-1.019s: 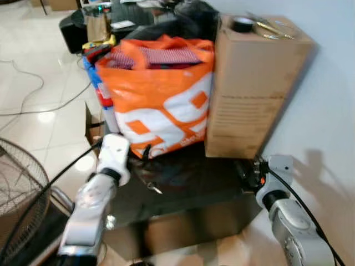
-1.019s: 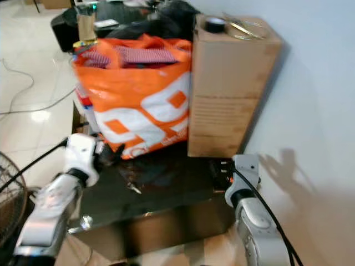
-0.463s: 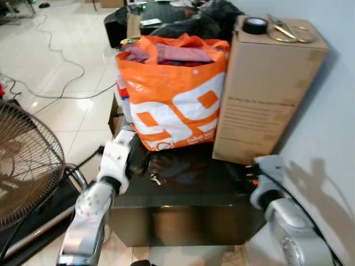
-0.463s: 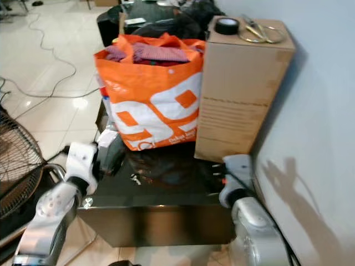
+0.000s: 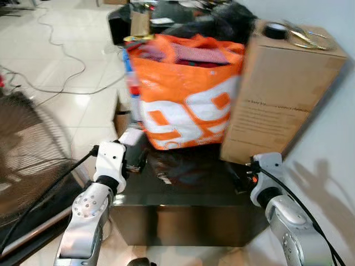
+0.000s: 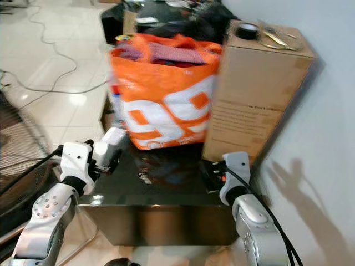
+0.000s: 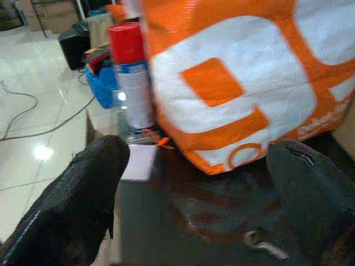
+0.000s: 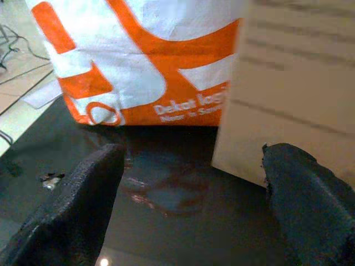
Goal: Hang keys on a hook
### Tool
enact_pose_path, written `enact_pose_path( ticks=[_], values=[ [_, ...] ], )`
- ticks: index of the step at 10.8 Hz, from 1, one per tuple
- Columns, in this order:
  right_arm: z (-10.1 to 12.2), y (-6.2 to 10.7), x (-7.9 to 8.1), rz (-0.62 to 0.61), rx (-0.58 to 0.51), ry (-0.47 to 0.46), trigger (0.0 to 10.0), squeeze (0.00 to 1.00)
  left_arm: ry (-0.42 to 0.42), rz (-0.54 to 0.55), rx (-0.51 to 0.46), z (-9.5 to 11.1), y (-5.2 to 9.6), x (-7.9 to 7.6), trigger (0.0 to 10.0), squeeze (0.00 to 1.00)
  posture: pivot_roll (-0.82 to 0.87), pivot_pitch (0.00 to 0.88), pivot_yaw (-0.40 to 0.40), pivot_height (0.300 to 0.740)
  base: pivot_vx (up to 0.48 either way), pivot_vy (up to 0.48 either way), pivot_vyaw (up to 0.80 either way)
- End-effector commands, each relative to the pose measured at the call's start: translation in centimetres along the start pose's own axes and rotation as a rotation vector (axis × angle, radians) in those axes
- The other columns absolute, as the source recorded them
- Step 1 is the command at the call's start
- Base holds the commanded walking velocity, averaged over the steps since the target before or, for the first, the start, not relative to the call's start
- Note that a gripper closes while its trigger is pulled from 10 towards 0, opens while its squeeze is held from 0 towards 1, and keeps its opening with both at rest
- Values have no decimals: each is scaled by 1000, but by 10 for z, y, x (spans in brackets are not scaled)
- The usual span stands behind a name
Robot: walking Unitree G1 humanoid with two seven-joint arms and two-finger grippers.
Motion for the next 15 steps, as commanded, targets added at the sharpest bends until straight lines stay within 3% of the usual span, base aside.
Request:
enact_pose_path(
  ticks=[1, 5, 15],
  values=[
    [3, -2, 3, 4, -14, -13, 10000, 0, -13, 12, -2, 2, 0, 5, 10000, 0, 2, 0, -14, 740, 0, 398, 0],
    [7, -3, -5, -52, -45, 5, 10000, 0, -6, 7, -24, 8, -9, 7, 10000, 0, -19, 0, 8, 740, 0, 0, 0],
    [8, 0, -19, -153, -70, 23, 10000, 0, -4, -33, -39, 10, -17, 2, 10000, 0, -52, 0, 32, 740, 309, 0, 0]
  ],
)
Point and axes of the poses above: a point about 5 cm out from each wrist's last joint towards the gripper, its own y axis pointing back from the gripper into the wrist, its own z axis along the axis of the wrist's last joint, x = y × z, the point moved 4 cm from there along -y, pointing out of the wrist towards the gripper, and after that the axes turned 7 degrees about -y, right-handed, at the moved point
